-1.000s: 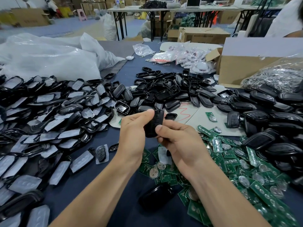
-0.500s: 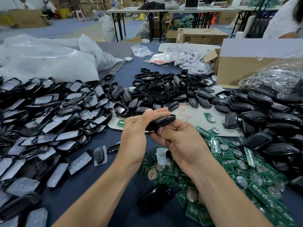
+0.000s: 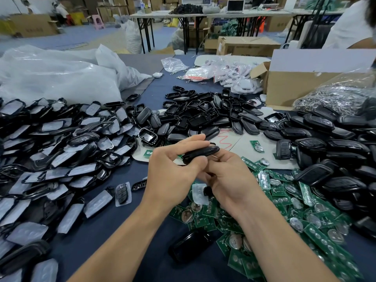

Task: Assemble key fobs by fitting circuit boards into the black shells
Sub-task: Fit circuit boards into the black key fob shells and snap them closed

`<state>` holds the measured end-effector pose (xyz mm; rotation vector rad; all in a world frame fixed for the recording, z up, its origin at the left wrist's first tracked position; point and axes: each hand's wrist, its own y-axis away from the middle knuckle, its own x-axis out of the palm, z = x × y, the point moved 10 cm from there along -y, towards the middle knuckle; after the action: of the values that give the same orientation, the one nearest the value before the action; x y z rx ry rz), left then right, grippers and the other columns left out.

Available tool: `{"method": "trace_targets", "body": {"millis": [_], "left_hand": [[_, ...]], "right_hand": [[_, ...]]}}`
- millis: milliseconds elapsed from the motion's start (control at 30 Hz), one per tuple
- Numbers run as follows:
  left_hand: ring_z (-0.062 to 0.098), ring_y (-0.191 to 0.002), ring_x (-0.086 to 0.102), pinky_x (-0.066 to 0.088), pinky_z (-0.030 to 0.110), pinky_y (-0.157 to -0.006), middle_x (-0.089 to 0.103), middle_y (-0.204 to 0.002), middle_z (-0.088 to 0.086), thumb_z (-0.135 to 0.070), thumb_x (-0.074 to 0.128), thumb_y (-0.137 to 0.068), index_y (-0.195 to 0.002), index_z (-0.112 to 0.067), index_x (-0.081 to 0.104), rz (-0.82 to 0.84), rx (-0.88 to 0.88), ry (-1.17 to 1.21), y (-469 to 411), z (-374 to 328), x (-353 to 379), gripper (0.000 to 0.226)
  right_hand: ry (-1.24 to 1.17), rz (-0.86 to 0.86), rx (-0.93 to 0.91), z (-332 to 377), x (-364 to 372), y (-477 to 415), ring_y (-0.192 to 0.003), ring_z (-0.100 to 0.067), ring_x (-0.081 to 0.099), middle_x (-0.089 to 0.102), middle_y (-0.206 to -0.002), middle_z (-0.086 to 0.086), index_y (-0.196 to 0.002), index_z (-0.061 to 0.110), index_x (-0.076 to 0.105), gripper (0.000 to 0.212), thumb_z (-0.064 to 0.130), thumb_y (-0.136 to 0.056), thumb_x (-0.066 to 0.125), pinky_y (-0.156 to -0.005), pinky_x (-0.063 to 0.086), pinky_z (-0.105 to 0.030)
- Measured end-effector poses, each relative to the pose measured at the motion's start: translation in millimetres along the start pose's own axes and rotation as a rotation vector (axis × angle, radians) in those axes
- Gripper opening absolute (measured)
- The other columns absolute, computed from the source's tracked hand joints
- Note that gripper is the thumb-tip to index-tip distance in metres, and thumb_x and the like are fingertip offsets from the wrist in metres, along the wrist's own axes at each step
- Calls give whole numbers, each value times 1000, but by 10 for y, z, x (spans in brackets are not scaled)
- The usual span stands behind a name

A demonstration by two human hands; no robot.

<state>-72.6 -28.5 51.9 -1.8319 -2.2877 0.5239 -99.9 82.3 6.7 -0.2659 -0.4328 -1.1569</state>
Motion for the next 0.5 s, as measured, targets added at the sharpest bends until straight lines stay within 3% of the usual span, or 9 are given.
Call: {"method": "trace_targets", "body": {"millis": [100, 167, 267, 333, 400, 500], "left_hand": [[0, -121, 66, 53, 34, -105, 75, -118, -20, -19, 80, -72, -98, -40, 83, -3, 4, -32, 4, -26, 3, 34], [1, -119, 67, 54, 30, -104, 76, -116, -19, -17, 84, -70, -96, -39, 83, -30, 15, -14, 0, -34, -24, 35], [6, -117, 70, 55, 25, -101, 78, -113, -15, -7, 87, -71, -94, -38, 83, -41, 27, 54, -7, -32, -44, 39], [8, -116, 70, 54, 22, -100, 78, -112, -13, -1, 86, -73, -95, -38, 83, -39, 43, 78, -10, -40, -54, 42], [9, -116, 70, 54, 22, -99, 79, -112, -11, 0, 84, -75, -96, -35, 84, -36, 45, 119, -10, -38, -61, 40], [12, -117, 70, 54, 23, -99, 79, -112, -7, 2, 83, -77, -97, -29, 84, -24, 33, 175, -10, -9, -47, 37]], "right_hand": [[199, -87, -102, 94, -71, -1, -73, -19, 71, 73, -75, -18, -83, 17, 80, 48, -22, -87, 52, -70, 64, -39], [343, -144, -202, 210, -101, 20, -74, -24, 68, 70, -81, -27, -87, 25, 82, 52, -20, -82, 55, -76, 63, -49], [519, -176, -318, 337, -103, 64, -74, -29, 72, 77, -78, -9, -91, 34, 81, 53, -14, -81, 60, -76, 61, -56], [620, -193, -365, 386, -95, 86, -78, -30, 74, 78, -79, 0, -94, 38, 79, 51, -9, -83, 64, -74, 61, -52], [681, -206, -404, 438, -62, 119, -79, -15, 75, 78, -82, 12, -94, 45, 78, 49, -1, -84, 65, -73, 62, -38], [696, -200, -414, 466, -19, 154, -78, -8, 75, 78, -81, 15, -92, 43, 79, 43, 3, -83, 67, -70, 61, -29]]}}
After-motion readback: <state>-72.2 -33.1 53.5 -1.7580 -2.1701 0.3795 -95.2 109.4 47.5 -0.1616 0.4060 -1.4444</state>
